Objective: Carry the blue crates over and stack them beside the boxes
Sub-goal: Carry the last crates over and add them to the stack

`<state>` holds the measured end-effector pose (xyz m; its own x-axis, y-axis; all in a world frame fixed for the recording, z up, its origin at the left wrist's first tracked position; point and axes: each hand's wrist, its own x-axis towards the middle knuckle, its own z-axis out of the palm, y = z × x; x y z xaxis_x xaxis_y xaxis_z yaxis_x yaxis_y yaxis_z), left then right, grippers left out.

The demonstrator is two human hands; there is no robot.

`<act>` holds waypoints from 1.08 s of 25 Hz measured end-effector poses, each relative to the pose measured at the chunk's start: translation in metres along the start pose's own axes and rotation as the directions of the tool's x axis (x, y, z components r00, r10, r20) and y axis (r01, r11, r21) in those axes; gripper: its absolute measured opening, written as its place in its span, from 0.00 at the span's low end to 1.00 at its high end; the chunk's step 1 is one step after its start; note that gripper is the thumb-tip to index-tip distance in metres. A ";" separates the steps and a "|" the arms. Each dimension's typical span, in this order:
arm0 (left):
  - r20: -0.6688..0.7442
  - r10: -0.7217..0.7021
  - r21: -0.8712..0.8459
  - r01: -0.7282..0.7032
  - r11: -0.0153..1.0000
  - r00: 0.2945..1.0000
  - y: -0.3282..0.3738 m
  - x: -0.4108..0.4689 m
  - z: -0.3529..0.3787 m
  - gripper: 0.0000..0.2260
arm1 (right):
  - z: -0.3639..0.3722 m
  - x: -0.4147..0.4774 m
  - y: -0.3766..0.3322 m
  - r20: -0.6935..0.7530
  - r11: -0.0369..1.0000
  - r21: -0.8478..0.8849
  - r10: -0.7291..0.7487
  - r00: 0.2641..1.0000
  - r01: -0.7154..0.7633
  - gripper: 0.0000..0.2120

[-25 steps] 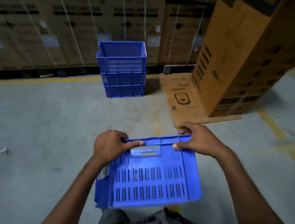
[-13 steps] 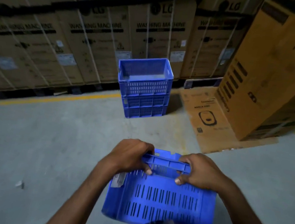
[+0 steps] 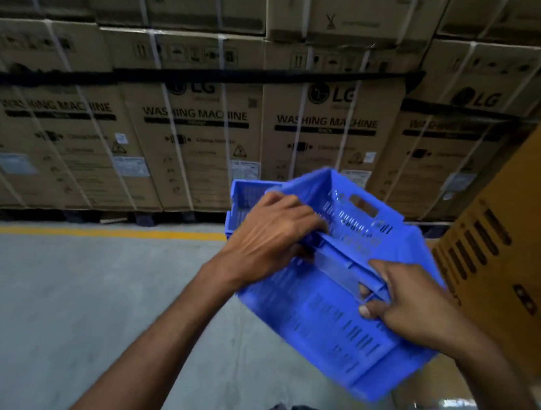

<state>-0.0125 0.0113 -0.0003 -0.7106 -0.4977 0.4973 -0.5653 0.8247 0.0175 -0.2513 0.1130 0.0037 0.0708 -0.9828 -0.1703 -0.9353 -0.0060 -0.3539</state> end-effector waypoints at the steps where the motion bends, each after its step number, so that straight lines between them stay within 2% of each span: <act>1: -0.026 -0.044 0.036 0.045 0.998 0.999 -0.022 0.014 0.005 0.22 | -0.002 0.026 -0.002 -0.058 1.000 0.000 0.002 0.998 -0.002 0.13; 2: -0.070 -0.118 0.034 0.120 0.992 0.991 -0.042 0.023 0.014 0.24 | -0.002 0.053 -0.006 -0.110 1.000 0.004 0.013 0.994 -0.013 0.13; 3: -0.133 -0.222 -0.044 0.218 0.975 0.966 -0.063 0.032 0.024 0.27 | 0.001 0.084 -0.009 -0.149 0.999 0.008 0.033 0.988 -0.032 0.13; 4: -0.186 -0.358 -0.187 0.325 0.927 0.915 -0.083 0.037 0.038 0.29 | 0.006 0.113 -0.014 -0.177 0.998 -0.003 0.055 0.983 -0.056 0.13; 5: -0.178 -0.503 -0.382 0.411 0.827 0.846 -0.102 0.037 0.052 0.31 | 0.014 0.140 -0.021 -0.202 0.997 -0.019 0.072 0.977 -0.077 0.13; 6: -0.084 -0.634 -0.583 0.478 0.657 0.768 -0.126 0.038 0.068 0.32 | 0.023 0.168 -0.027 -0.230 0.994 -0.047 0.089 0.969 -0.102 0.14; 7: 0.091 -0.712 -0.734 0.530 0.424 0.696 -0.149 0.041 0.086 0.33 | 0.034 0.193 -0.034 -0.258 0.988 -0.092 0.100 0.961 -0.127 0.14; 8: 0.286 -0.730 -0.791 0.583 0.185 0.620 -0.176 0.046 0.106 0.34 | 0.046 0.220 -0.042 -0.275 0.977 -0.141 0.116 0.954 -0.160 0.14; 9: 0.425 -0.733 -0.772 0.635 0.013 0.532 -0.199 0.054 0.120 0.39 | 0.057 0.244 -0.052 -0.283 0.966 -0.183 0.125 0.951 -0.182 0.15; 10: 0.538 -0.726 -0.710 0.694 -0.117 0.428 -0.223 0.061 0.137 0.46 | 0.067 0.265 -0.064 -0.280 0.955 -0.216 0.138 0.950 -0.202 0.15; 12: 0.713 -0.669 -0.530 0.786 -0.318 0.210 -0.272 0.072 0.166 0.63 | 0.088 0.310 -0.091 -0.258 0.932 -0.260 0.185 0.948 -0.253 0.15; 13: 0.774 -0.620 -0.459 0.786 -0.415 0.124 -0.290 0.075 0.171 0.64 | 0.097 0.331 -0.105 -0.255 0.925 -0.258 0.213 0.943 -0.278 0.15; 14: 0.814 -0.573 -0.435 0.749 -0.500 0.090 -0.303 0.078 0.175 0.62 | 0.103 0.347 -0.117 -0.250 0.918 -0.245 0.249 0.936 -0.310 0.15; 15: 0.839 -0.535 -0.436 0.706 -0.558 0.095 -0.311 0.080 0.174 0.58 | 0.110 0.361 -0.126 -0.245 0.911 -0.229 0.287 0.926 -0.343 0.15; 17: 0.850 -0.508 -0.462 0.663 -0.589 0.141 -0.337 0.086 0.187 0.53 | 0.122 0.390 -0.136 -0.231 0.894 -0.206 0.350 0.908 -0.397 0.14; 22: 0.875 -0.433 -0.443 0.716 -0.539 0.216 -0.423 0.107 0.237 0.43 | 0.144 0.470 -0.144 -0.179 0.893 -0.180 0.382 0.907 -0.412 0.16; 24: 0.879 -0.419 -0.424 0.775 -0.468 0.228 -0.449 0.110 0.263 0.41 | 0.157 0.495 -0.146 -0.192 0.894 -0.133 0.401 0.896 -0.428 0.16; 27: 0.876 -0.385 -0.439 0.811 -0.385 0.292 -0.480 0.112 0.287 0.42 | 0.178 0.523 -0.153 -0.212 0.870 -0.085 0.461 0.862 -0.486 0.18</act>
<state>0.0589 -0.5181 -0.2019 -0.3564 -0.6978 -0.6213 -0.1747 -0.6035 0.7780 -0.0099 -0.3671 -0.1949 -0.4438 -0.8887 -0.1154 -0.8771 0.4571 -0.1472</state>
